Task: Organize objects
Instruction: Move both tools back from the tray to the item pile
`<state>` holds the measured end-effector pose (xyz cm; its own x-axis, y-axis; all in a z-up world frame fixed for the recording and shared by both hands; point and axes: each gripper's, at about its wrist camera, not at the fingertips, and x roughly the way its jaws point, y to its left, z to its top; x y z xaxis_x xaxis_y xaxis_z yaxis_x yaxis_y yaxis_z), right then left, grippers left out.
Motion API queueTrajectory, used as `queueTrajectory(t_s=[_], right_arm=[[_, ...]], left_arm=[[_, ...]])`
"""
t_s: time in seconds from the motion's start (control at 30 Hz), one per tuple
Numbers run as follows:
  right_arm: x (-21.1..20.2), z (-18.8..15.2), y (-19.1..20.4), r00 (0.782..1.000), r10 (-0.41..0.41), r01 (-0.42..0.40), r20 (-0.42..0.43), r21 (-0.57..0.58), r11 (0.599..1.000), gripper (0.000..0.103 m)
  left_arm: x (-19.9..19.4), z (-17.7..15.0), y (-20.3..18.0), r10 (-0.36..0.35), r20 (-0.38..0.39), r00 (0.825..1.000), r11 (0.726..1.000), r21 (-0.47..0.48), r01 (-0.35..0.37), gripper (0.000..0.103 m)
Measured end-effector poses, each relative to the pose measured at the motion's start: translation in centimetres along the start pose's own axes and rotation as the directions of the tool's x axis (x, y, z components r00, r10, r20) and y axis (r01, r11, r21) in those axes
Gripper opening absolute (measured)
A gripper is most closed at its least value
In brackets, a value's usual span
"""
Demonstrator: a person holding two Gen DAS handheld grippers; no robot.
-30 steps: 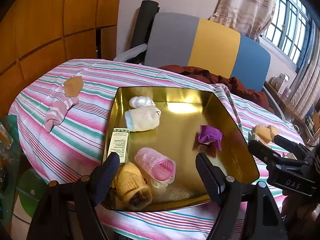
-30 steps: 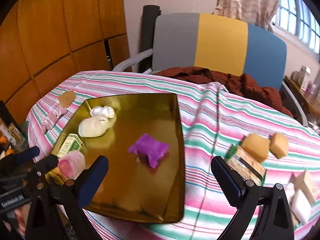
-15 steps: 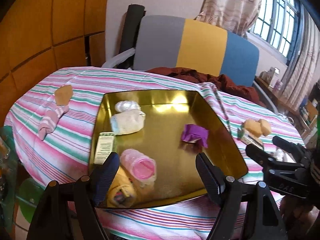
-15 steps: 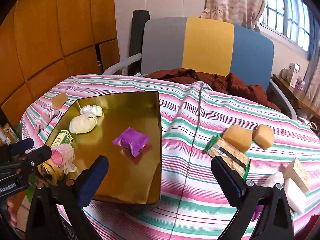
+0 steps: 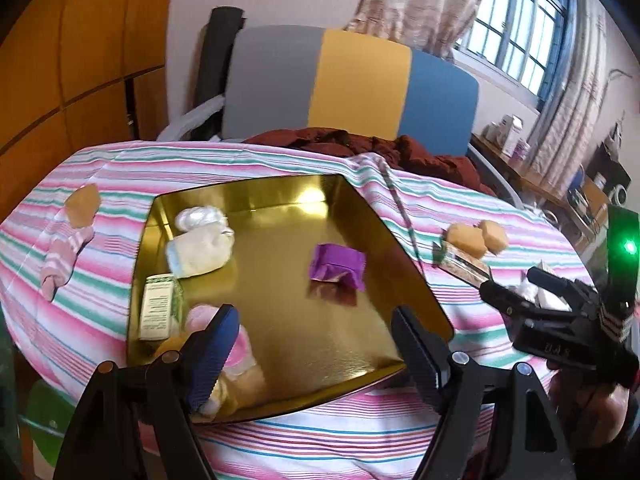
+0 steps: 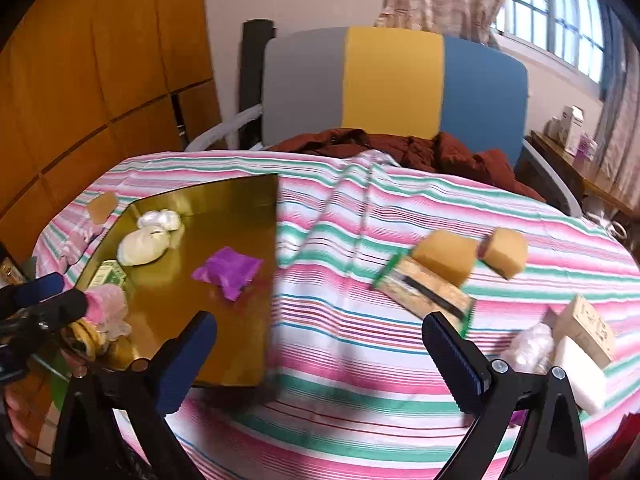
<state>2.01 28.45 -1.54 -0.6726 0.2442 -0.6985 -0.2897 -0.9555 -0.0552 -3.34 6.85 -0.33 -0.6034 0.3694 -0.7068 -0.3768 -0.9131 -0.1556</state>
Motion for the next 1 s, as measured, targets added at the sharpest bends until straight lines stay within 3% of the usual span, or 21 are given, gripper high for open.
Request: queueTrajectory(t_s=[0.27, 0.53, 0.73, 0.83, 0.93, 1.0], right_arm=[[-0.7, -0.6, -7.8, 0.994, -0.099, 0.105, -0.053, 0.120, 0.987, 0.103], [-2.5, 0.4, -17.8, 0.978, -0.196, 0.209, -0.071, 0.285, 0.935, 0.103], [-2.6, -0.2, -23.8, 0.966, -0.248, 0.255, -0.073, 0.422, 0.870, 0.103], [-2.3, -0.9, -25.4, 0.979, -0.190, 0.203, -0.079, 0.514, 0.833, 0.103], [-2.6, -0.9, -25.7, 0.983, -0.173, 0.176, -0.056, 0.532, 0.828, 0.103], [-2.6, -0.9, -25.7, 0.987, -0.152, 0.154, -0.048, 0.535, 0.831, 0.103]], left_arm=[[0.5, 1.0, -4.0, -0.073, -0.017, 0.997, 0.991, 0.111, 0.074, 0.080], [2.5, 1.7, -10.4, -0.162, -0.095, 0.982, 0.949, 0.259, 0.181, 0.080], [5.3, 3.2, -14.2, -0.238, -0.196, 0.951, 0.939, 0.203, 0.277, 0.080], [7.6, 4.1, -15.9, -0.267, -0.266, 0.926, 0.941, 0.137, 0.310, 0.080], [10.9, 5.0, -17.9, -0.299, -0.339, 0.892, 0.942, 0.045, 0.333, 0.080], [12.9, 5.3, -18.9, -0.296, -0.363, 0.883, 0.946, 0.014, 0.323, 0.080]])
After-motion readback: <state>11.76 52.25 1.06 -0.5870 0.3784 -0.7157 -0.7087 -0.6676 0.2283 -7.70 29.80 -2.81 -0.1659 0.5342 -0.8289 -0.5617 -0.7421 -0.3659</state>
